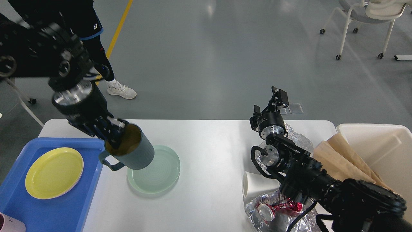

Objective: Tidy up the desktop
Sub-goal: 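Lift the mug and set it in the blue tray corner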

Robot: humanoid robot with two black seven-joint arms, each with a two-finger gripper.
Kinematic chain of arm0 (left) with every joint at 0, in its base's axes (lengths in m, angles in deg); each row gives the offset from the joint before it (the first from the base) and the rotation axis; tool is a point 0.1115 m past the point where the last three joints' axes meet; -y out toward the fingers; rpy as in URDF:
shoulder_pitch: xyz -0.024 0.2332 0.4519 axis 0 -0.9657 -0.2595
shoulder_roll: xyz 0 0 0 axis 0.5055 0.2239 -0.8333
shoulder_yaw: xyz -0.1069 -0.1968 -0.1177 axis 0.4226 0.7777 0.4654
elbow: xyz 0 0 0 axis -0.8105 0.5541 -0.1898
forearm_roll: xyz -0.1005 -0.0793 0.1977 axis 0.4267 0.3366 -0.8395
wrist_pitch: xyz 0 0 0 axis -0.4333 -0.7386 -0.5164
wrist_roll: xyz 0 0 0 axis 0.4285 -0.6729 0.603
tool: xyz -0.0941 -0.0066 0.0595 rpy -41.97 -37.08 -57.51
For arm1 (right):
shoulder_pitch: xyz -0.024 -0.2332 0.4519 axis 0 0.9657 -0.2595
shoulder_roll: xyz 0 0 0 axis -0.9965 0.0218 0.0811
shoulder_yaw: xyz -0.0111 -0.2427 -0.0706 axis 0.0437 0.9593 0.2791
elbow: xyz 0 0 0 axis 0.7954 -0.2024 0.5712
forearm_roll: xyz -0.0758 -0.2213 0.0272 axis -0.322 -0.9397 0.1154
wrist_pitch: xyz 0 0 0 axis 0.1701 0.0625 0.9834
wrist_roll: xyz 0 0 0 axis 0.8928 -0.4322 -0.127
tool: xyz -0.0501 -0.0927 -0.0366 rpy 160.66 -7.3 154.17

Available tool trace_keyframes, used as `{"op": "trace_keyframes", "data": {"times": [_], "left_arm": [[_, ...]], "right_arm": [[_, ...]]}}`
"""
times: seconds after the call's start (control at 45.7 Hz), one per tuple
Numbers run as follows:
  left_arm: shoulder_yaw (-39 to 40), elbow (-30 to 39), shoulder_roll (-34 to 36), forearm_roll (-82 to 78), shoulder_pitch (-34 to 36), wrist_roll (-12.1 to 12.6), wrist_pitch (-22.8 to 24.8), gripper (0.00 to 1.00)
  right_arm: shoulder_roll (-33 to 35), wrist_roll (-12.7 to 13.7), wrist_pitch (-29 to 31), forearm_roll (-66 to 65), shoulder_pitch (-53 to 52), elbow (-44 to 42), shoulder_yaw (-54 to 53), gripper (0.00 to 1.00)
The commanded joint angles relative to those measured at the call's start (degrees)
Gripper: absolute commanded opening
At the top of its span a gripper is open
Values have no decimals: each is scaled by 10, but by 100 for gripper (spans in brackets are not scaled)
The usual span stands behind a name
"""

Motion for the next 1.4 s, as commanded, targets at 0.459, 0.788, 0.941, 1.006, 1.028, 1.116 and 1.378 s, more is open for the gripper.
{"op": "trace_keyframes", "data": {"times": [0.459,0.788,0.941,1.006,1.028,1.116,1.378], "left_arm": [[-90,6,123,-111,-179,69,-148,0],[-138,17,117,-114,-358,87,-294,0],[-135,14,116,-115,-408,110,-332,0],[-135,7,116,-115,-419,115,-344,0],[-135,6,116,-115,-423,115,-346,0],[-133,-8,114,-114,-442,116,-362,0],[-119,-31,107,-106,-457,115,-377,36]], "right_arm": [[0,0,0,0,0,0,0,100],[0,0,0,0,0,0,0,100],[0,0,0,0,0,0,0,100],[0,0,0,0,0,0,0,100],[0,1,0,0,0,0,0,100],[0,1,0,0,0,0,0,100],[0,0,0,0,0,0,0,100]]}}
